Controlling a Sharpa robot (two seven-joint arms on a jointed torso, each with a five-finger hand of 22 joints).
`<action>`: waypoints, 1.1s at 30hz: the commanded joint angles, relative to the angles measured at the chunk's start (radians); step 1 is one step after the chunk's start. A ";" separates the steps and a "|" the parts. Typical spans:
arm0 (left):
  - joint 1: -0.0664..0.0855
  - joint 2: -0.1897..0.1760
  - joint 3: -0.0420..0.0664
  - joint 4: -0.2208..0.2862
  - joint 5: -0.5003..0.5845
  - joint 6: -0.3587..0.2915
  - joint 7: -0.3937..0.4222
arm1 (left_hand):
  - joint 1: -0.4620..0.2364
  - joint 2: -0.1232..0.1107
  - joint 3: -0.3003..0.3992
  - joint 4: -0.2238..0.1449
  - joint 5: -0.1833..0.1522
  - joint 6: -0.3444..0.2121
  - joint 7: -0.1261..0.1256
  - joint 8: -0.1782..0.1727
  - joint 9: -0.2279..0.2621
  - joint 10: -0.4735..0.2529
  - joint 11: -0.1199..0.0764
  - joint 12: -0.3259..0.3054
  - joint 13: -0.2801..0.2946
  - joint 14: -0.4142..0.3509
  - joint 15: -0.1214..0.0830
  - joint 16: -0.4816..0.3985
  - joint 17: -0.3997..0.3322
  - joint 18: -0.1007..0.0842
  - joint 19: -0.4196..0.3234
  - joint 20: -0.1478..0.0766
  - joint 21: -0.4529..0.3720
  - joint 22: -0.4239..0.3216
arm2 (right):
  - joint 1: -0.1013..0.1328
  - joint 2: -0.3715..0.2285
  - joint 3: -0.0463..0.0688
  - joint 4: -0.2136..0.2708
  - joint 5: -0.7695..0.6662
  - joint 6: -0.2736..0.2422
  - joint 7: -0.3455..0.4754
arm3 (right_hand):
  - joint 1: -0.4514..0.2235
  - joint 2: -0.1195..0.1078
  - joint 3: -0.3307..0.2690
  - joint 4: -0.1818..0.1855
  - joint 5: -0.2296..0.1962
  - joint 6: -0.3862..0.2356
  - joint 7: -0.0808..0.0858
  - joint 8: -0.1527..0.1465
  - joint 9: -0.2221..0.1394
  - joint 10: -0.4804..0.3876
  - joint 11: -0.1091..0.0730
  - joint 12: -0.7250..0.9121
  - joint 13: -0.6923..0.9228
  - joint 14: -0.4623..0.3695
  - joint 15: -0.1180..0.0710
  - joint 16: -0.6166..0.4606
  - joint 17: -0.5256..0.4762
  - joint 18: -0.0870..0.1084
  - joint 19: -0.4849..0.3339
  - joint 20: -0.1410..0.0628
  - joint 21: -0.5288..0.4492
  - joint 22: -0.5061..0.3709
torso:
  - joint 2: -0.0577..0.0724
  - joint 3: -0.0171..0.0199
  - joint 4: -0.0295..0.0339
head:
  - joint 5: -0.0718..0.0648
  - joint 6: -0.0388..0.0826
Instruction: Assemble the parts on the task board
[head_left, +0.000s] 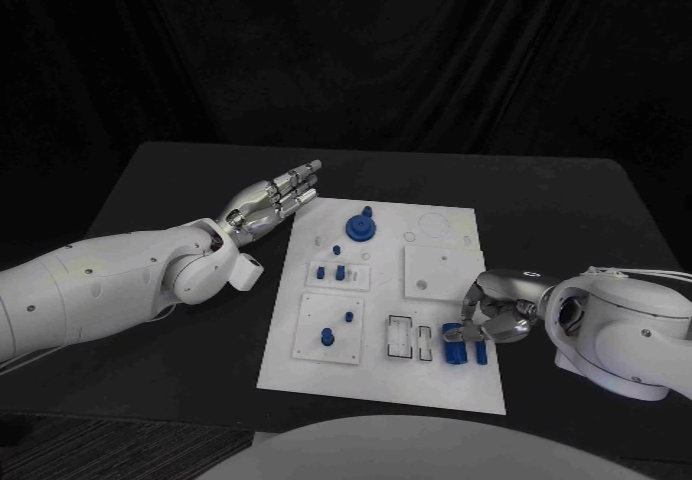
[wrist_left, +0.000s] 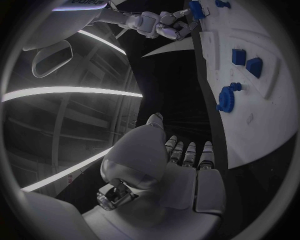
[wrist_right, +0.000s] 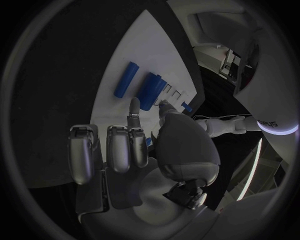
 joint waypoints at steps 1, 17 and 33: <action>-0.002 0.000 0.001 0.004 0.001 0.017 0.008 | 0.008 0.005 0.005 -0.001 0.005 0.001 0.009 0.004 0.001 -0.002 -0.002 -0.007 -0.001 0.001 0.008 -0.004 -0.001 0.014 0.002 0.008 -0.003 -0.001 | -0.008 0.005 0.000 0.005 -0.066 -0.027 -0.019 | 0.007 -0.008 -0.004 0.004 -0.011 -0.020 -0.003 0.036 0.067 0.104 -0.012 0.002 0.263 0.086 -0.011 0.004 0.154 -0.018 0.097 -0.011 0.004 0.257 | 0.001 -0.0005 -0.0001 | -0.001 0.000; -0.006 0.001 0.001 0.001 0.001 0.034 -0.004 | 0.009 0.006 0.007 -0.001 0.005 0.007 0.016 0.005 0.002 -0.002 0.001 -0.007 -0.001 0.001 0.020 -0.004 -0.001 0.018 0.002 0.027 -0.003 -0.001 | -0.037 0.037 0.000 -0.011 -0.158 -0.003 -0.069 | -0.096 -0.054 -0.021 0.011 -0.091 -0.046 -0.016 0.121 0.236 0.104 -0.025 0.002 0.263 0.085 -0.025 0.004 0.148 -0.016 0.093 -0.024 -0.002 0.254 | -0.001 0.0002 0.0007 | -0.001 0.000; -0.013 0.000 0.001 0.002 0.001 0.048 -0.013 | 0.012 0.008 0.011 -0.004 0.008 0.008 0.023 0.005 0.002 -0.002 0.006 -0.007 -0.001 0.001 0.032 -0.004 -0.001 0.022 0.002 0.035 -0.003 -0.001 | -0.072 0.094 0.000 -0.032 -0.188 0.003 -0.103 | -0.084 -0.017 0.001 0.008 -0.086 -0.055 -0.016 0.119 0.258 0.104 -0.027 0.002 0.263 0.080 -0.028 -0.007 0.124 -0.012 0.086 -0.027 -0.015 0.249 | -0.002 0.0005 0.0018 | -0.006 0.000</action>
